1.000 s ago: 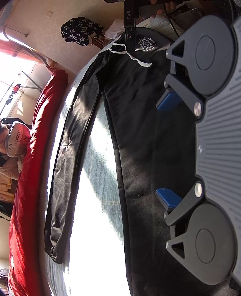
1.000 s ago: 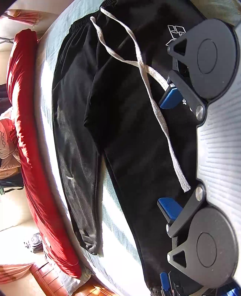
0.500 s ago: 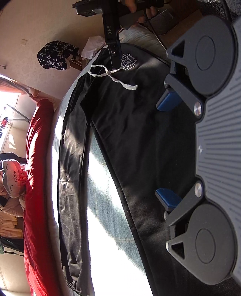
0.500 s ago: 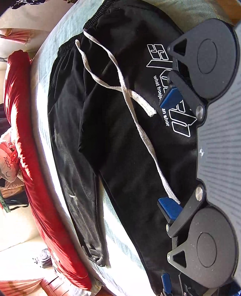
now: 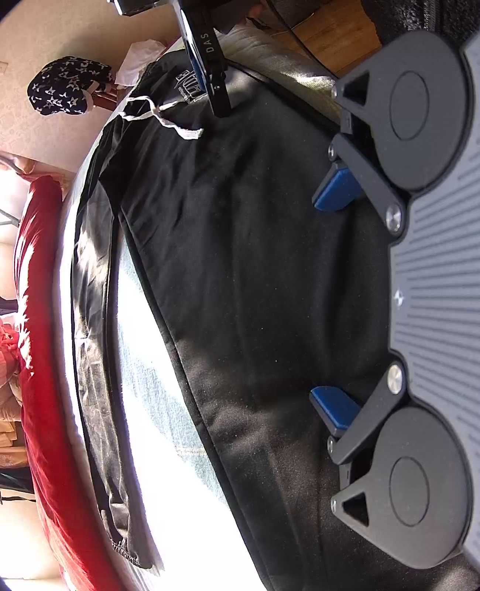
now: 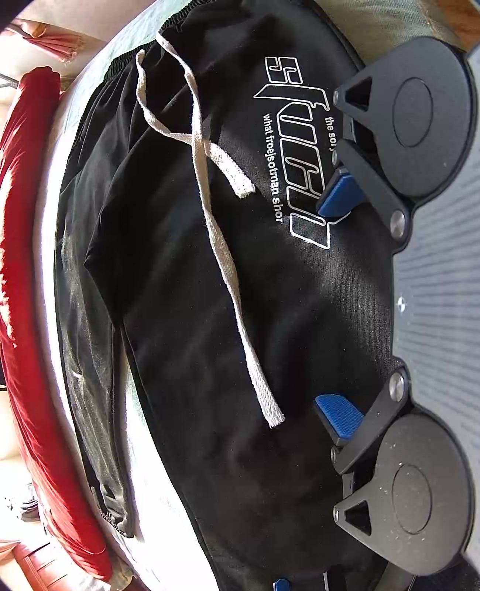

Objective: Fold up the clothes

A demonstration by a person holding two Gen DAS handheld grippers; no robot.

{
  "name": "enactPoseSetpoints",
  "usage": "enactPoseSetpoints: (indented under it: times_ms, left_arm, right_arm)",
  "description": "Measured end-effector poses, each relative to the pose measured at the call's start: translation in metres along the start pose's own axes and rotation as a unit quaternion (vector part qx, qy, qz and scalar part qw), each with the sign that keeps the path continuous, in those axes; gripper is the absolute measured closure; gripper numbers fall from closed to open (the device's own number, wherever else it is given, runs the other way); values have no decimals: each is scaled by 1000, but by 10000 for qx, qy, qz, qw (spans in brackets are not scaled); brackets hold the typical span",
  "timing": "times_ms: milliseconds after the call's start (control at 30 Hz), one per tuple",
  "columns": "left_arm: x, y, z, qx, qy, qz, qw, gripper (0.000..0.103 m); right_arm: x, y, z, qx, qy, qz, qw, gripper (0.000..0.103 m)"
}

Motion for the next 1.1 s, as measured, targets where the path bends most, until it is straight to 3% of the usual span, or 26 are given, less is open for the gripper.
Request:
enactPoseSetpoints:
  times_ms: [233,467,767,967,1100]
  left_arm:
    - [-3,-1,4,-118,171,195,9996,1]
    - [-5,-2,3,-197,367,314,9986,1]
    - [-9,-16,2,-106,490,137,9986,1]
    - [-3,-33,3,-32,574,410,9975,1]
    - [1,-36,14,-135,535,493,9973,1]
  right_arm:
    - [5,-1,2,-6,74,323,9995,0]
    - [-4,-3,9,-230,425,156,9987,0]
    - [-5,-7,9,-494,397,33,9980,0]
    - [6,-5,-15,-322,345,371,9982,0]
    - [21,-6,-33,-153,587,441,9972,0]
Point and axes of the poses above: each gripper's, at about its wrist camera, not at the fingertips, and z roughly the way its jaws point, x to its right, y to its underside, the point moved 5 cm from there along z, roughly the way its jaws point, and after that the axes turned 9 degrees about x, right-handed, at the moved point
